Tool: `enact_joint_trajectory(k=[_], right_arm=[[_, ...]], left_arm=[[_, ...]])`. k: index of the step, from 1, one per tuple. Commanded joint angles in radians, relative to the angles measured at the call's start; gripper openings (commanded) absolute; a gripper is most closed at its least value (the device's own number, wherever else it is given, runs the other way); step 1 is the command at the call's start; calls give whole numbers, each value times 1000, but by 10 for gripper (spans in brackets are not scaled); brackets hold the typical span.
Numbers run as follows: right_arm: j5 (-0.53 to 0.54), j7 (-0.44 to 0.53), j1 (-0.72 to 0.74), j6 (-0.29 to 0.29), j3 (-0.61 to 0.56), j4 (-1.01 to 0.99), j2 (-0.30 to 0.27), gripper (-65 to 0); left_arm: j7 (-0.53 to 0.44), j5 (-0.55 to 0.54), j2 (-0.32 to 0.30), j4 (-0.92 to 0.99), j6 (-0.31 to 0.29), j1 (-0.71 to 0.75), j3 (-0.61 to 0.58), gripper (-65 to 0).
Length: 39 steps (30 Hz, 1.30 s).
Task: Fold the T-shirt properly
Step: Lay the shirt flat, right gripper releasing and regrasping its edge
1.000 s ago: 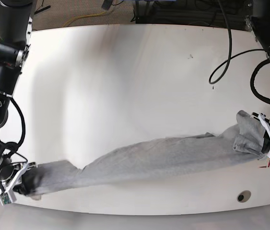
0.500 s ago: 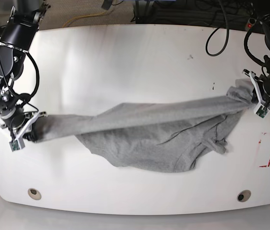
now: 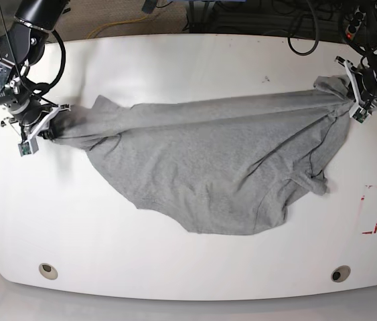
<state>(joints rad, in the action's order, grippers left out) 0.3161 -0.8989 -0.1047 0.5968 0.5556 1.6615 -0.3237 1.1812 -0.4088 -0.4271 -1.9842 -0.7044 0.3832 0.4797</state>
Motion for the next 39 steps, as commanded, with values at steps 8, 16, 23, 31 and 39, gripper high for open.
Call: enact_joint_trajectory(k=[8,16,23,31,39], right_arm=[[-7,17,-86,21,33,53,16,-650],[-15,17,-148,16,36,96,57,-445],[-13,16,-154,21,140,102,99,-171],[-4,16,-140,22,88,196,102,-166],[-13,17,29,22,-116,105,97,-168]], left_arm=[[-17,24,-22,-7,6,32,14,-647],[-22,24,-20,-5,6,32,12,-647],[-24,26,-20,-5,6,44,12,-647],[-24,26,-20,-5,6,53,12,-647],[-24,26,-20,-4,6,53,12,-647]])
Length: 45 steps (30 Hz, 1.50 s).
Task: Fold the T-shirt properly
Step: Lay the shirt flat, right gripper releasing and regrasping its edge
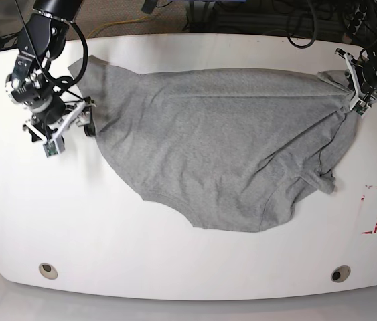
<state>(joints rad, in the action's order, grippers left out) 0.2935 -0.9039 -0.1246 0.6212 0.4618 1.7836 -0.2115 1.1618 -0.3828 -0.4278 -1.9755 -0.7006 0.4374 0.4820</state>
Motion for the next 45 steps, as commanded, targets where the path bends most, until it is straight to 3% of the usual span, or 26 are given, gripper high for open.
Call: enact_joint_trajectory(k=[1,8,16,27,35,39,44,45], right_arm=[[9,24,76,-2,-44,-38,-16,-168],[8,33,302,-2,-208,-308,-38,-168],[8,161,480,-2,-332,-612,-39,-168],[8,300,569,-2,-482,-836,-27,-168],[8,366,587,-7,-506,-937,8,-174],[8,368,581,-8,-506,-939,25,-301],[6,368,583,-5,-506,-933,27,-644],[6,365,586,-4,-506,-933,25,-650]], left_arm=[[-4,0,-19,-12,2,-1,10,-647],[-4,0,-19,-12,2,-4,8,-647],[-4,0,-19,-12,2,-7,8,-647],[-4,0,-19,-12,2,-7,8,-647],[-4,0,-19,-12,2,-7,8,-647],[-4,0,-19,-12,2,-9,8,-647],[-4,0,-19,-12,2,-10,8,-647],[-6,0,-19,-12,2,-12,7,-647]])
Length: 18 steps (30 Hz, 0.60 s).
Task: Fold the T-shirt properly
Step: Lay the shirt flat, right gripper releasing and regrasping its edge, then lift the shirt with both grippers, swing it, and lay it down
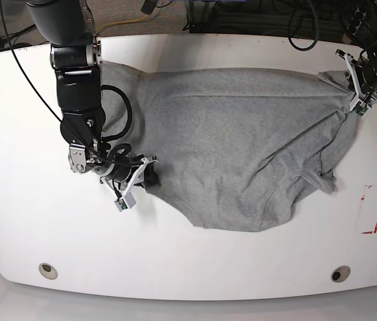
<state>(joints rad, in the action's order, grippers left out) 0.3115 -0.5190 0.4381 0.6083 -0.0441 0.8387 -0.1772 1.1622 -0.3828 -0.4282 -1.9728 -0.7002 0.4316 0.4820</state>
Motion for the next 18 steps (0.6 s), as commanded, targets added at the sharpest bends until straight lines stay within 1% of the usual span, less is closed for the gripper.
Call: enact_joint_trajectory(k=[1,2,6,9,11,15,18], right_arm=[[-12,-23,24,9,0,14,-17,-650],[-4,-25,24,9,0,21,-34,-650],[-4,-40,3,6,5,120,-69,-650],[-1,-109,-18,5,10,233,-110,-650],[-1,-140,-26,5,23,285,-126,-650],[-10,-215,-41,9,103,410,-155,-650],[-10,-247,-35,9,135,460,-180,-650]], left_arm=[[-6,0,-19,-15,2,-10,7,-647],[-6,0,-19,-15,2,-20,7,-647],[-6,-2,-21,-20,2,-27,5,-647],[-4,-2,-28,-26,2,-67,-15,-647],[0,-2,-30,-26,2,-90,-26,-647],[0,-2,-33,-26,2,-165,-68,-647],[2,-2,-60,-26,2,-238,-121,-647]])
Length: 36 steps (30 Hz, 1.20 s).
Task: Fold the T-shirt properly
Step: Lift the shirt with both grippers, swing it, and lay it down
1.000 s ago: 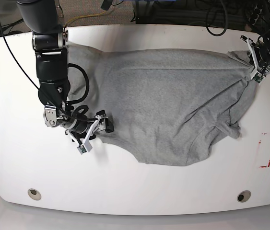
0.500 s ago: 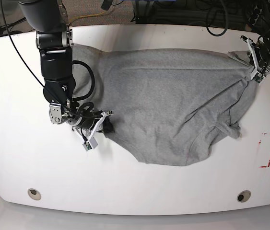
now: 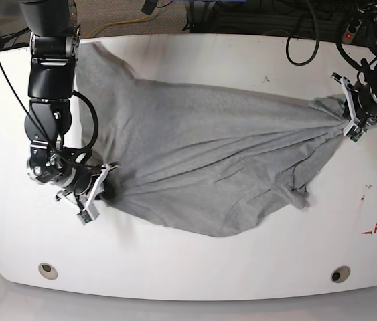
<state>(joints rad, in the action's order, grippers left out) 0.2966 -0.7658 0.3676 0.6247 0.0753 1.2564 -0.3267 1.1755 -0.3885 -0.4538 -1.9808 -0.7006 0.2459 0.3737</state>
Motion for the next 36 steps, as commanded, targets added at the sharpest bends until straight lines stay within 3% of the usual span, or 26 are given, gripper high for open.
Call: enact_joint_trajectory(k=[1,11,19,27,36], right_arm=[[5,-10,52,-7,19,61,-39,-650],[10,-50,224,-7,21,85,-127,-650],[14,-125,417,-4,21,85,-170,-650],[14,-191,577,67,25,93,-197,-650],[8,-252,537,73,39,254,-199,-650]], left_arm=[[-12,4,-36,-18,2,-81,-32,-647],[21,4,-30,-15,2,-420,-141,-647],[21,3,-29,-16,2,-647,-149,-650],[21,16,-38,-12,2,-836,-146,-650],[21,96,-41,-18,2,-888,-166,-649]])
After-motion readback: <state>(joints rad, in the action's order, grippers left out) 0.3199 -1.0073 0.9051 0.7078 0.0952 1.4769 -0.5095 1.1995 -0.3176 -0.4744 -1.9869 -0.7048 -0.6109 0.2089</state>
